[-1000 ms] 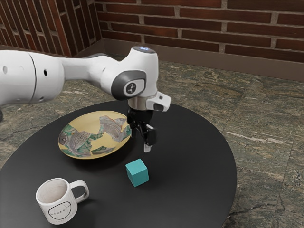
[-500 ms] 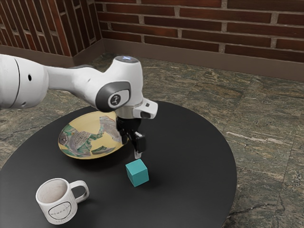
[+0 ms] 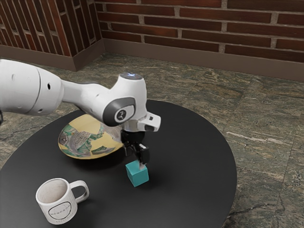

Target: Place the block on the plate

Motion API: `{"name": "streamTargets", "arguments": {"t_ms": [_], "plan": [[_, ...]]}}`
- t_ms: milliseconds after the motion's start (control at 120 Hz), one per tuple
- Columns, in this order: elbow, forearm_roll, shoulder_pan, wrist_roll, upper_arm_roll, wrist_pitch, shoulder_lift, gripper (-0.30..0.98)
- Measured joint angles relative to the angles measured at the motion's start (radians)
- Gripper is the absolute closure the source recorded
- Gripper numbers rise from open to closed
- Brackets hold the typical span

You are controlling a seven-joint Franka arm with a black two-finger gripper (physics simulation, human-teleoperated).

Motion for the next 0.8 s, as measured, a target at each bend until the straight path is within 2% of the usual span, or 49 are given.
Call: {"name": "streamTargets", "arguments": {"t_ms": [567,800], "plan": [[0.027,-0.003,0.000,-0.001,-0.009,0.040,0.105,0.01],[0.025,-0.015,0.001,-0.001,-0.009,0.055,0.126,0.13]]}}
